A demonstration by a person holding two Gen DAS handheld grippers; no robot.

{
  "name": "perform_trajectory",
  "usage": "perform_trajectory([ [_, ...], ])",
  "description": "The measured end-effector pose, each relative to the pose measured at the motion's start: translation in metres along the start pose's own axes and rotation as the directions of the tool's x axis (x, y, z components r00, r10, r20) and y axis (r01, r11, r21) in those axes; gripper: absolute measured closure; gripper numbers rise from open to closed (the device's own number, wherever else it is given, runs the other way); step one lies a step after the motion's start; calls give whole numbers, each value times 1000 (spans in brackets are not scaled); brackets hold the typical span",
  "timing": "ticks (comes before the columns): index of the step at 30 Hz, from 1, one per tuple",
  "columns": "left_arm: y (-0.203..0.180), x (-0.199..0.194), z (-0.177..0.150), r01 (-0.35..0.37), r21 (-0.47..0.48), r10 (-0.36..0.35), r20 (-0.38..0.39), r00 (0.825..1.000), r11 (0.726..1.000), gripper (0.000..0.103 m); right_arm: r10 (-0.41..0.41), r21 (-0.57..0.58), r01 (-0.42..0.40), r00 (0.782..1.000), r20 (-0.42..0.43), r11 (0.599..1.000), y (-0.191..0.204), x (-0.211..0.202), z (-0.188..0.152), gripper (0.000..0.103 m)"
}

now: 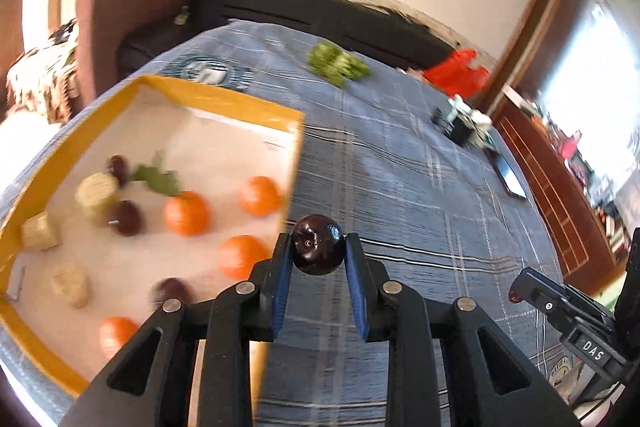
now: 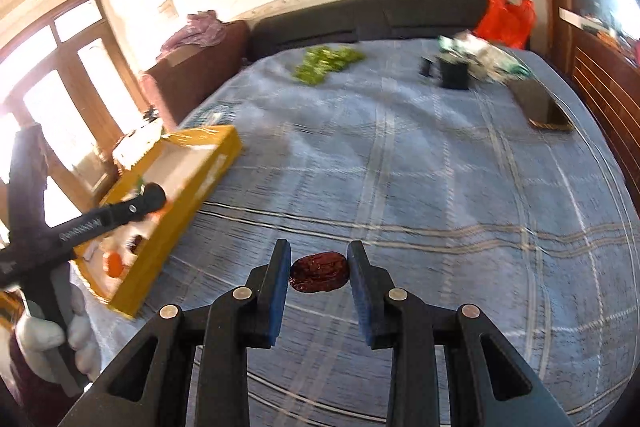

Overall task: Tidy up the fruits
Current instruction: 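Grasp the plum with the left gripper while the right grasps the red date, then drop the plum into the box with the left gripper while the right releases the date there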

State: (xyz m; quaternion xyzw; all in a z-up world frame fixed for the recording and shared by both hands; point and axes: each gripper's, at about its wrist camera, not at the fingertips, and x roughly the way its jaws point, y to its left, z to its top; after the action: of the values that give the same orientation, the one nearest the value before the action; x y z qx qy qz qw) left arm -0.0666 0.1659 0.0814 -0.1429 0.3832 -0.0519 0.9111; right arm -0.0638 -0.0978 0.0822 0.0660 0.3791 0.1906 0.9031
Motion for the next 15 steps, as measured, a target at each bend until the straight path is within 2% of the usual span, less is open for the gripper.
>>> perform_trajectory([
  [5, 40, -21, 3, -25, -69, 29, 54, 998, 997, 78, 87, -46, -87, 996, -4, 995, 44, 16, 18, 71],
  [8, 55, -25, 3, -51, -90, 57, 57, 997, 995, 78, 149, -59, -150, 989, -20, 987, 72, 33, 29, 70],
  [12, 75, -30, 3, -121, -105, 128, 65, 990, 987, 78, 206, -86, -210, 977, -57, 974, 108, 55, 40, 70],
  [15, 89, -28, 4, -166, -116, 174, 60, 983, 979, 78, 212, -118, -220, 974, -77, 968, 129, 71, 47, 70],
])
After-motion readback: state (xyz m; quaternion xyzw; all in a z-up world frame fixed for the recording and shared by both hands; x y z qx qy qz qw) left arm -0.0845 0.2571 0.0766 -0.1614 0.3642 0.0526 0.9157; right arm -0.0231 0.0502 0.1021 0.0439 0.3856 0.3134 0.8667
